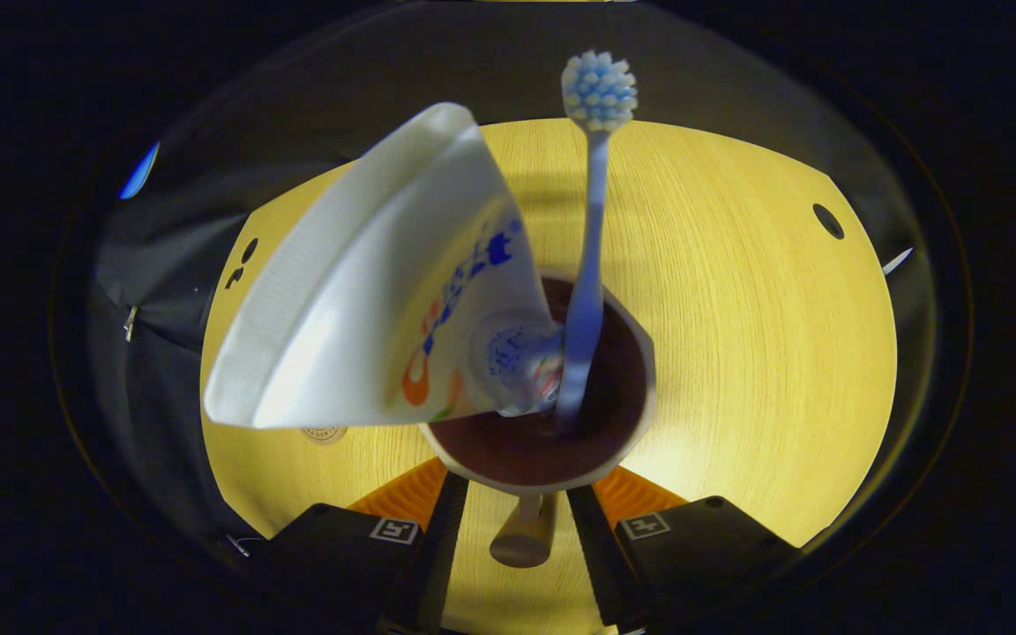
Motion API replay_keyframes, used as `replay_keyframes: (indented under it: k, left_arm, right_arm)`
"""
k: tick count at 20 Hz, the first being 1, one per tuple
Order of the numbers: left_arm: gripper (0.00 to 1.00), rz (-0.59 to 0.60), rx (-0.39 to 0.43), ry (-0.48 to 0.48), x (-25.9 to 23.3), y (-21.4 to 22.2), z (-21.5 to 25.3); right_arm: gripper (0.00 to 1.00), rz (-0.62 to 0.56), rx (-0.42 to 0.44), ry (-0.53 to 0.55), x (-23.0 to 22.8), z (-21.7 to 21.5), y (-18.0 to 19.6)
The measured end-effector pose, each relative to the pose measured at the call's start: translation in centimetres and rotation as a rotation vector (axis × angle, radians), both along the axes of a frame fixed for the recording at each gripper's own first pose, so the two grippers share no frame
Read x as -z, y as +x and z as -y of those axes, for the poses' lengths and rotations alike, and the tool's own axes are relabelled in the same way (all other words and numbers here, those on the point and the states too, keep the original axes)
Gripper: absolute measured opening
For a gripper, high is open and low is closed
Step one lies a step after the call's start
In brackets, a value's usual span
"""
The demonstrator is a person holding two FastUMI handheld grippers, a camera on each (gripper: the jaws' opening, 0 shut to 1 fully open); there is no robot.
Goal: Put the toothbrush and toothpaste on the desktop into the cup, then pick up the cup and place it on the coaster on the desktop.
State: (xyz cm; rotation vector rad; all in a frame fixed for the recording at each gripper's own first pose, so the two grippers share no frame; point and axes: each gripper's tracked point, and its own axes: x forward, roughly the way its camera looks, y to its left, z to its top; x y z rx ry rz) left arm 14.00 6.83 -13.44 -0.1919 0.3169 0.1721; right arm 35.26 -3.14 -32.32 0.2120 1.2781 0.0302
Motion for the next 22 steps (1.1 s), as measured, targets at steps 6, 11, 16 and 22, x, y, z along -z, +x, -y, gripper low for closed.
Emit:
replay_keyframes:
  k: [6, 11, 16, 22]
  left_arm:
    - [0.98, -0.017, 0.039, 0.003, 0.1, -0.2, 0.9]
    - [0.98, -0.030, 0.056, -0.002, 0.6, -0.4, 1.6]
    - [0.98, -0.042, 0.068, -0.006, 1.2, -0.6, 2.0]
    - [0.98, -0.056, 0.080, -0.007, 1.7, -0.6, 2.4]
  right_arm:
    - [0.41, 0.007, -0.019, -0.052, -0.1, 0.4, -0.1]
    - [0.31, 0.035, -0.066, -0.099, -0.3, 0.7, -0.2]
    - [0.29, 0.079, -0.074, -0.120, -1.2, 1.2, 0.1]
    - [0.29, 0.140, -0.083, -0.123, -2.0, 1.1, 0.5]
